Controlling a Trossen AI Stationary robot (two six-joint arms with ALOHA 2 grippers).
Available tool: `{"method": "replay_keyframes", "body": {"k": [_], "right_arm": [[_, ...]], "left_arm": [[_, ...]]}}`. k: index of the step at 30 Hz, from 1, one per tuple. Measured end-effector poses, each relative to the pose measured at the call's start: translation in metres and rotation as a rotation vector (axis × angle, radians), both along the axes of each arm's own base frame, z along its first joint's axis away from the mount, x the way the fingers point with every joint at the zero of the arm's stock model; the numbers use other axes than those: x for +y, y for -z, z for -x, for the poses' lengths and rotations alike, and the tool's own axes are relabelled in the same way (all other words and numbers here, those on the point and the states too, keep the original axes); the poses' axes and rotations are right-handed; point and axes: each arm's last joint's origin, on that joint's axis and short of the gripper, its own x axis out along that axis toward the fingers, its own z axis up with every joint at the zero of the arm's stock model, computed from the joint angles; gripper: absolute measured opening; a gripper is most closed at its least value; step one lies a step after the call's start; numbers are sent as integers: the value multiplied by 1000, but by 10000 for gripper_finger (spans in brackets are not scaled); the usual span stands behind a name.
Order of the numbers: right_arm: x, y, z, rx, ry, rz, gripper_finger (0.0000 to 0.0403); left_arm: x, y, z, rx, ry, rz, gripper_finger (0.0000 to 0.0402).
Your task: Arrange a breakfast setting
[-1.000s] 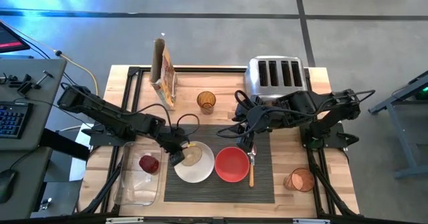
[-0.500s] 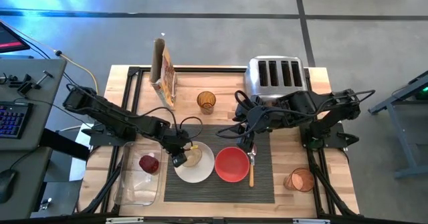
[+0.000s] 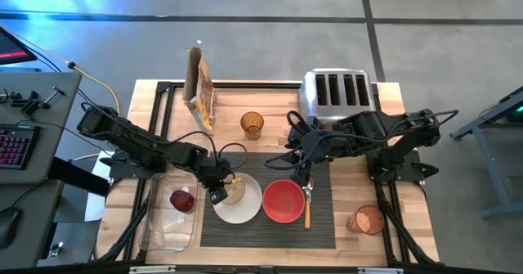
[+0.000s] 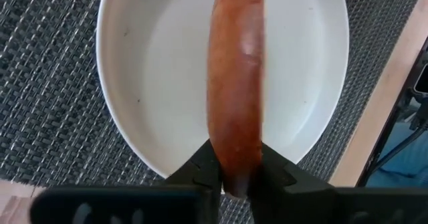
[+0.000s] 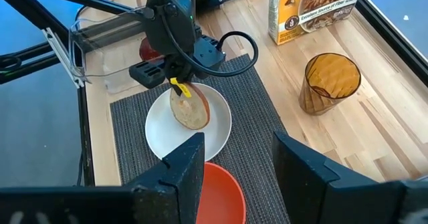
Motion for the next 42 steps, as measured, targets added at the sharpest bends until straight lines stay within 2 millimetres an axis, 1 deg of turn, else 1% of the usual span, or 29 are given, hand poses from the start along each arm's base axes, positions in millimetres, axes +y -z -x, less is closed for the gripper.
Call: {"method": "replay_keyframes", "body": {"k": [7,14,21,31,42], "right_arm": [[0,0,0,2,0,1,154],[0,0,0,1,2,3,154],[0,0,0,1,9,-1,154],[-2,7,7,90,61,-16,154],[-3,7,8,93,73,-24,154]], "left_arm": [[1,0,0,12,-15,3,83],[12,2,0,41,-53,-1,101],[19,1,-1,51,-42,59,115],[20,-1,-2,30,-38,62,127],[20,-9,1,7,-32,78,127]]}}
